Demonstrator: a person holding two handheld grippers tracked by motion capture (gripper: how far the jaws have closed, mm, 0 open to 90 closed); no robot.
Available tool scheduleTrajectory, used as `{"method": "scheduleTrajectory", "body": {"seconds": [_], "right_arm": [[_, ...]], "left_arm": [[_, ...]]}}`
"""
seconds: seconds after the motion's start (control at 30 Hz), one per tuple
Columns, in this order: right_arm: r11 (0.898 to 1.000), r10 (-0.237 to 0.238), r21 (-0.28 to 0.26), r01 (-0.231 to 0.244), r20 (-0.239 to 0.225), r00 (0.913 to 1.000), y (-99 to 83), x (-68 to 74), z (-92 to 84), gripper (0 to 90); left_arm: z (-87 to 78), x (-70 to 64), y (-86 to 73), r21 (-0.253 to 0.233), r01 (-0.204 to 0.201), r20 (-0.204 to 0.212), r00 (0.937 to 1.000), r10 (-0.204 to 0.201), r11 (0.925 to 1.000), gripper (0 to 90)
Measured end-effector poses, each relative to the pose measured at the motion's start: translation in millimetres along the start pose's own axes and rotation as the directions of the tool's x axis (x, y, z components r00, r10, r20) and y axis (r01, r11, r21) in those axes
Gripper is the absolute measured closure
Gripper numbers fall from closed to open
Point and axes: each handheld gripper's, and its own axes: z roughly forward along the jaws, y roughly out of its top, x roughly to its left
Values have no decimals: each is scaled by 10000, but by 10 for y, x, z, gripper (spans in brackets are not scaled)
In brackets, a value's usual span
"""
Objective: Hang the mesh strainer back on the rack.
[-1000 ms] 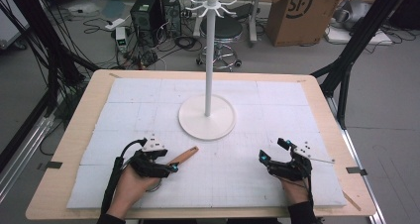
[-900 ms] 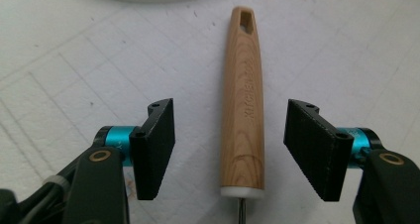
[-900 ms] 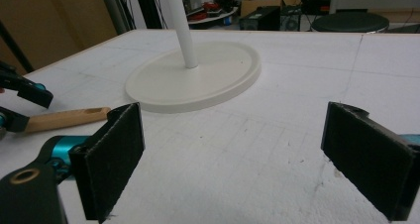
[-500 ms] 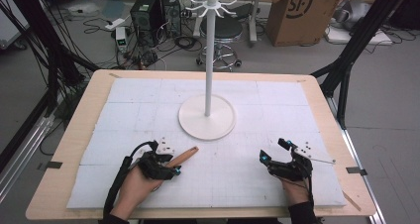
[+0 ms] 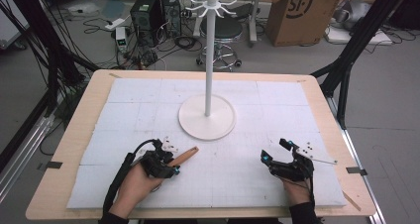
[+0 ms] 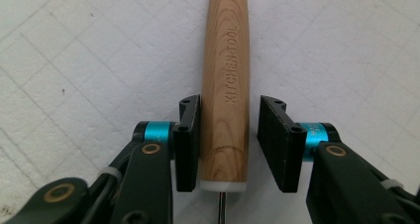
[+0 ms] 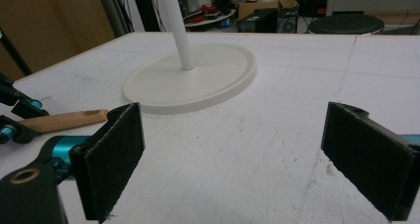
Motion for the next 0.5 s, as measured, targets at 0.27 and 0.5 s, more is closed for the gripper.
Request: {"method": "scheduleTrajectory", "body": {"seconds": [0.27,0.5], "right_arm": [[10000,48,-50,-48,53,10000,1,-5,-30,88],[10000,83,-47,-83,58,9999,1,-5,-30,88]], "left_arm": [[33,-14,137,966,-227,-59,9997,234,9951,624],[61,-17,234,1641,-367,-23,9993,376,9858,631]]}}
